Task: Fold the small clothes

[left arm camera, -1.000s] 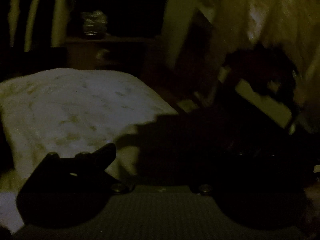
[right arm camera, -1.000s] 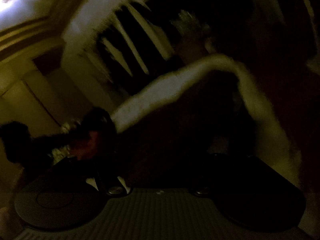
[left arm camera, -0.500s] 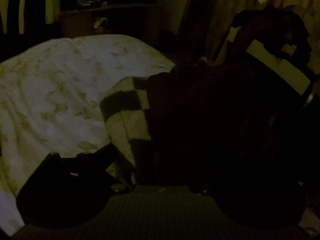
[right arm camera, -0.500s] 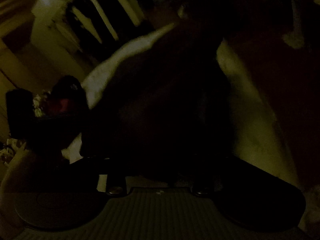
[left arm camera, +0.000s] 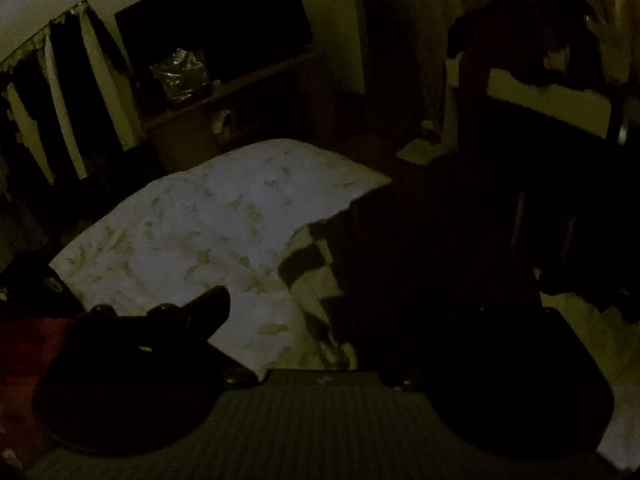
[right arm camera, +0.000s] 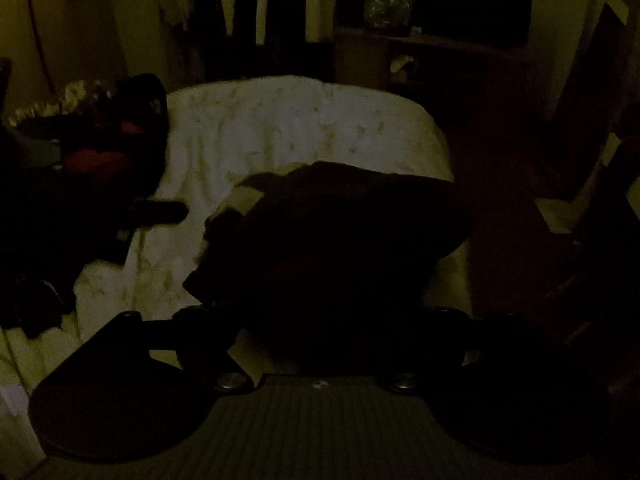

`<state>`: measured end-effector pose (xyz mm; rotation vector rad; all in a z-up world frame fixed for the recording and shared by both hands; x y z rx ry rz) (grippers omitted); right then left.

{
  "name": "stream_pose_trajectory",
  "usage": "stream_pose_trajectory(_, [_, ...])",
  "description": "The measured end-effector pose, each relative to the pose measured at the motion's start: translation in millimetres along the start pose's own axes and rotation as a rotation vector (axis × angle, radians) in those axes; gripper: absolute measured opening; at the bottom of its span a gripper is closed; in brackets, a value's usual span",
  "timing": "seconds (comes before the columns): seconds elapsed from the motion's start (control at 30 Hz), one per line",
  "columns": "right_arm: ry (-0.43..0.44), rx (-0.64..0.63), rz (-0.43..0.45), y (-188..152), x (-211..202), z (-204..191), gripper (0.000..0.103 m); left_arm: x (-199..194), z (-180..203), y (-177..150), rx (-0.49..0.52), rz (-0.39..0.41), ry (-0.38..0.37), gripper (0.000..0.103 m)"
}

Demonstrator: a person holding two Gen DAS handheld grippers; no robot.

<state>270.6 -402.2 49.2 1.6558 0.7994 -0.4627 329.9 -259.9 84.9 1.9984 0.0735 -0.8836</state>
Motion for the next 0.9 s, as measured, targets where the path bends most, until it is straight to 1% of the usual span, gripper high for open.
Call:
stream_pose_trajectory(0.07, [-0.001, -0.009, -0.023, 1, 6, -4, 0.103, 2, 4, -6, 0.03, -0.006, 0.031, 0.103])
stream_pose_trajectory(0.17, [-0.006, -0.01, -0.051, -8, 14, -3, 0.103, 10, 12, -16, 0.049, -0.023, 0.037, 0.103])
stream_pose_trajectory(0.23, [-0.041, -0.038, -0.059, -12, 18, -2, 0.103, 16, 16, -21, 0.06, -0.04, 0.043, 0.103])
stream_pose_trajectory(0.33, [-0.053, -0.055, -0.075, -14, 24, -1, 0.103, 20, 18, -25, 0.083, -0.046, 0.049, 0.103])
stream_pose_trajectory(0.37, [-0.06, -0.063, -0.081, -14, 25, 0, 0.103, 20, 17, -25, 0.09, -0.041, 0.065, 0.103])
stream_pose_trajectory(0.47, [-0.079, -0.079, -0.065, -10, 24, 2, 0.103, 18, 15, -21, 0.1, -0.014, 0.127, 0.103])
stream_pose_trajectory(0.53, [-0.085, -0.087, -0.058, -8, 24, 2, 0.103, 18, 14, -21, 0.11, -0.015, 0.15, 0.103])
stream_pose_trajectory(0.57, [-0.086, -0.09, -0.059, -8, 25, 2, 0.103, 18, 15, -21, 0.116, -0.018, 0.152, 0.103])
stream_pose_trajectory(0.67, [-0.092, -0.093, -0.064, -9, 26, 2, 0.103, 20, 18, -22, 0.105, -0.038, 0.123, 0.103])
stream_pose_trajectory(0.73, [-0.094, -0.094, -0.069, -11, 27, 3, 0.103, 21, 18, -22, 0.101, -0.03, 0.117, 0.103])
stream_pose_trajectory(0.83, [-0.096, -0.082, -0.067, -11, 27, 6, 0.103, 18, 18, -22, 0.106, 0.006, 0.117, 0.103])
stream_pose_trajectory(0.9, [-0.098, -0.07, -0.063, -11, 27, 8, 0.103, 18, 19, -23, 0.109, 0.001, 0.116, 0.103])
Point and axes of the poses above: each gripper's, at about its wrist camera, not at the fingertips, and x roughly the way its jaws point, z to its right, y to its top, the point moved 10 cm from there along x, roughly the way its jaws point, and after that the axes turned 9 degrees about y, right-handed, at the moved point
